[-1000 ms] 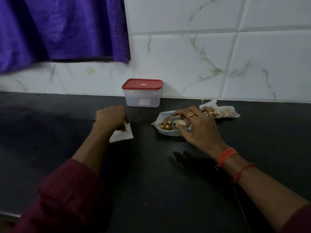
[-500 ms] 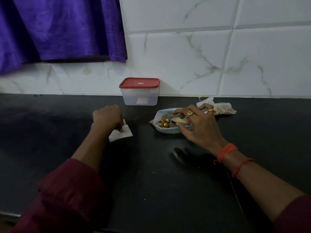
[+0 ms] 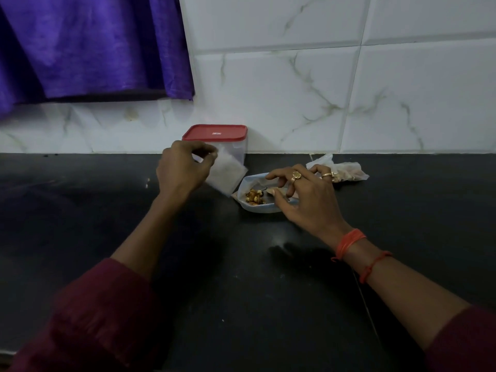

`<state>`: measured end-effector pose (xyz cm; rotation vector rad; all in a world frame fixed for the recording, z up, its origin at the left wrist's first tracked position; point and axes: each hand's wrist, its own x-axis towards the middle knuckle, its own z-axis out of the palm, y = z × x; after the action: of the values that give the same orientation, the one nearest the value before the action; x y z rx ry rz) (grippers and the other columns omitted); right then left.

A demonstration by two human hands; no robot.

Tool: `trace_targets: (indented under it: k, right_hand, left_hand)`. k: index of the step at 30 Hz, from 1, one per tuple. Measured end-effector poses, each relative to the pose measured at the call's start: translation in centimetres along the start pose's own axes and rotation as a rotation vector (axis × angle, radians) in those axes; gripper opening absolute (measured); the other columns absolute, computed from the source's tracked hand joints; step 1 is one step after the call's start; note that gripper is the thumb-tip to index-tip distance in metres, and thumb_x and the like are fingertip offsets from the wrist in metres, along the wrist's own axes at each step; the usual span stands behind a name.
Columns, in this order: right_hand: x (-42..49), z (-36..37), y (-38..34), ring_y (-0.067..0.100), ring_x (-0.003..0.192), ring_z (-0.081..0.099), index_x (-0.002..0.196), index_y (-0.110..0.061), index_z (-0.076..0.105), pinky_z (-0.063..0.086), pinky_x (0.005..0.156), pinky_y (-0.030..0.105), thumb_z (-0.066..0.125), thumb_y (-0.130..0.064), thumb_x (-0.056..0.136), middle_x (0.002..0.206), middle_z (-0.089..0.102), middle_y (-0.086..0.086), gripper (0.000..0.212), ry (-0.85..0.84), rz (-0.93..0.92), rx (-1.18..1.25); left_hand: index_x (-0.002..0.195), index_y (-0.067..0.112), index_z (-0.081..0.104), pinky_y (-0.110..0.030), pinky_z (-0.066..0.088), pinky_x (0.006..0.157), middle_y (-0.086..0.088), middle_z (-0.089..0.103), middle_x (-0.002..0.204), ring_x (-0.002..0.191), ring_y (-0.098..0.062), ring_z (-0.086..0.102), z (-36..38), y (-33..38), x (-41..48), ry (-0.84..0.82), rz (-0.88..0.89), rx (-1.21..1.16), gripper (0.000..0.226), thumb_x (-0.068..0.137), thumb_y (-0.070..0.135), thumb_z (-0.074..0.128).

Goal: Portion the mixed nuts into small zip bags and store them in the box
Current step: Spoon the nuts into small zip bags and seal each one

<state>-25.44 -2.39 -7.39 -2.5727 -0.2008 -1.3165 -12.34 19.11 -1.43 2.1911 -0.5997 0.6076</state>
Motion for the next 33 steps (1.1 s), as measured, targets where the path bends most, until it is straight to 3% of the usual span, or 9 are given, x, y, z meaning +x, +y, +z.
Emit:
trace_targets:
  k: [3,9,12,15,18,21,25,27,33]
  right_hand:
    - [0.2,0.0,-0.4,-0.002,0.078,0.054,0.115,-0.028,0.068,0.047,0.090,0.043,0.061,-0.034,0.086,0.095,0.060,-0.014,0.031,-0.004,0.054,0.141]
    - [0.2,0.1,-0.7,0.005,0.074,0.058,0.114,-0.032,0.066,0.054,0.080,0.037,0.061,-0.036,0.085,0.094,0.057,-0.015,0.029,-0.034,0.124,0.232]
    - [0.0,0.1,-0.4,0.006,0.073,0.060,0.113,-0.032,0.066,0.054,0.079,0.038,0.064,-0.034,0.084,0.094,0.056,-0.016,0.029,-0.053,0.142,0.234]
    - [-0.1,0.3,-0.2,0.007,0.072,0.060,0.114,-0.029,0.067,0.054,0.081,0.039,0.068,-0.027,0.084,0.095,0.059,-0.013,0.030,-0.071,0.153,0.219]
    - [-0.1,0.3,-0.4,0.007,0.070,0.061,0.114,-0.026,0.068,0.054,0.083,0.040,0.068,-0.026,0.083,0.094,0.060,-0.012,0.031,-0.083,0.141,0.218]
    - [-0.2,0.4,-0.3,0.007,0.072,0.062,0.115,-0.026,0.067,0.055,0.082,0.040,0.071,-0.023,0.085,0.095,0.061,-0.010,0.031,-0.106,0.129,0.216]
    - [-0.2,0.4,-0.8,0.010,0.086,0.064,0.115,-0.026,0.069,0.052,0.086,0.045,0.065,-0.028,0.087,0.100,0.066,-0.008,0.028,-0.133,0.073,0.144]
    - [0.0,0.6,-2.0,0.016,0.090,0.066,0.113,-0.026,0.071,0.051,0.086,0.044,0.057,-0.035,0.087,0.102,0.071,-0.006,0.030,-0.147,-0.037,0.027]
    - [2.0,3.3,-8.0,0.027,0.105,0.064,0.141,-0.030,0.051,0.046,0.094,0.045,0.042,-0.056,0.100,0.119,0.065,0.002,0.049,-0.626,-0.191,-0.166]
  left_hand:
    - [0.109,0.027,0.072,-0.041,0.061,0.075,0.007,0.072,0.105,0.083,-0.009,0.069,1.7,1.2,-1.1,-0.047,0.038,-0.164,0.022,0.087,0.032,0.071]
    - [0.110,0.024,0.067,-0.034,0.057,0.071,0.007,0.070,0.108,0.089,-0.009,0.065,2.4,1.7,-1.6,-0.028,0.113,0.016,0.020,0.092,0.031,0.067]
    - [0.109,0.022,0.068,-0.033,0.054,0.072,0.004,0.070,0.106,0.090,-0.012,0.063,0.7,-0.3,-0.3,-0.015,-0.010,0.136,0.019,0.092,0.030,0.067]
    - [0.103,0.020,0.066,-0.043,0.057,0.079,-0.003,0.069,0.102,0.087,-0.020,0.066,-1.0,-2.4,1.1,-0.124,-0.262,0.064,0.015,0.092,0.030,0.066]
    - [0.096,0.013,0.062,-0.035,0.050,0.065,-0.010,0.062,0.090,0.072,-0.020,0.057,-1.8,-3.8,1.5,-0.263,-0.466,0.018,0.009,0.095,0.022,0.063]
    - [0.088,0.005,0.059,-0.029,0.043,0.057,-0.011,0.057,0.081,0.066,-0.019,0.054,-1.9,-4.7,1.3,-0.380,-0.563,0.024,0.016,0.096,0.018,0.061]
    - [0.081,0.004,0.056,-0.036,0.050,0.062,-0.016,0.059,0.085,0.068,-0.024,0.060,-1.7,-5.0,1.3,-0.433,-0.602,0.008,0.023,0.098,0.020,0.058]
    - [0.087,0.001,0.057,-0.046,0.059,0.074,-0.018,0.060,0.087,0.072,-0.032,0.067,-1.6,-4.8,1.4,-0.449,-0.641,-0.068,0.022,0.098,0.021,0.058]
    - [0.093,0.001,0.059,-0.045,0.058,0.083,-0.020,0.063,0.091,0.083,-0.035,0.069,-1.6,-4.6,1.3,-0.484,-0.621,-0.052,0.025,0.098,0.026,0.058]
